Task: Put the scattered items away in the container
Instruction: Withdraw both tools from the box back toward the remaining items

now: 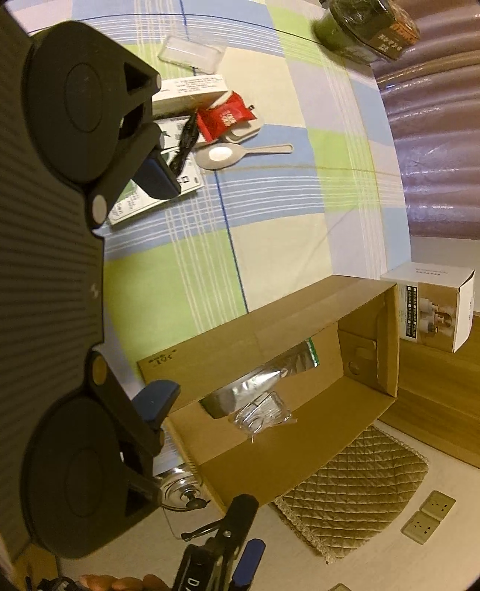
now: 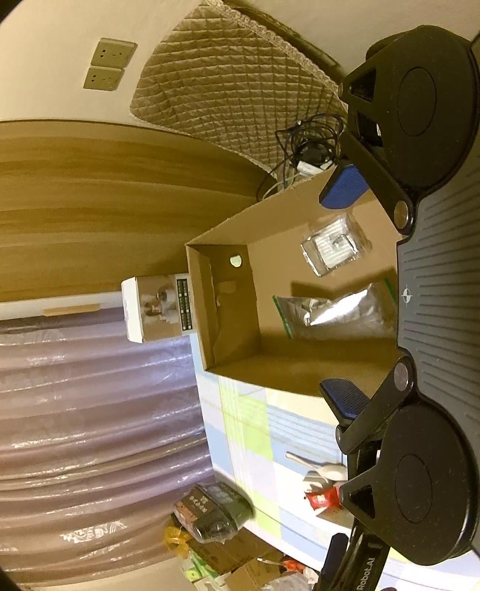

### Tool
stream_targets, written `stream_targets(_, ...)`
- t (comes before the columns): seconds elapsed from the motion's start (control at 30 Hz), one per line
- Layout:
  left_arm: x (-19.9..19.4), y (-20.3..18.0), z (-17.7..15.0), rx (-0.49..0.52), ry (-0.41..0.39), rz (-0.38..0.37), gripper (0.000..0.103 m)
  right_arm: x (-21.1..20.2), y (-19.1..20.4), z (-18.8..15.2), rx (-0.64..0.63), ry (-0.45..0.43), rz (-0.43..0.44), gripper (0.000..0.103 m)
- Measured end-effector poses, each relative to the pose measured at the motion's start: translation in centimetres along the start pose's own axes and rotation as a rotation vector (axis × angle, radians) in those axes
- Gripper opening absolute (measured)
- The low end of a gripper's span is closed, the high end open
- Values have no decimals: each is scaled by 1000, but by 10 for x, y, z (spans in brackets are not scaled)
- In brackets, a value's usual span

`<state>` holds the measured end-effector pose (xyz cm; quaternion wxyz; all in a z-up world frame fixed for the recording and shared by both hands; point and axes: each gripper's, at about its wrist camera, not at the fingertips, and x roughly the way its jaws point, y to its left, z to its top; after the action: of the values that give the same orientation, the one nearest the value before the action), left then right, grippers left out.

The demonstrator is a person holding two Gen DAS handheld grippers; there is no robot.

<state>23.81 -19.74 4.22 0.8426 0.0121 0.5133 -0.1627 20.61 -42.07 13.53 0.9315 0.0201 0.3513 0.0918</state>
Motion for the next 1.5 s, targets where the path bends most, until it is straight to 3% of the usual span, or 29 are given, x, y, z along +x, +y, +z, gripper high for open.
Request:
stream_targets(0.5,-33,21,-55,-10,9,9,102,-38,37,-18,-20,13,35,103)
stream_targets(1.0,-81,113,-140,-117,4,127,102,-54,115,-54,-98,58,126,103)
stream_targets(1.5,-92,177,-154,-202,-11,151,102,-18,186,-84,-210,156,192,103)
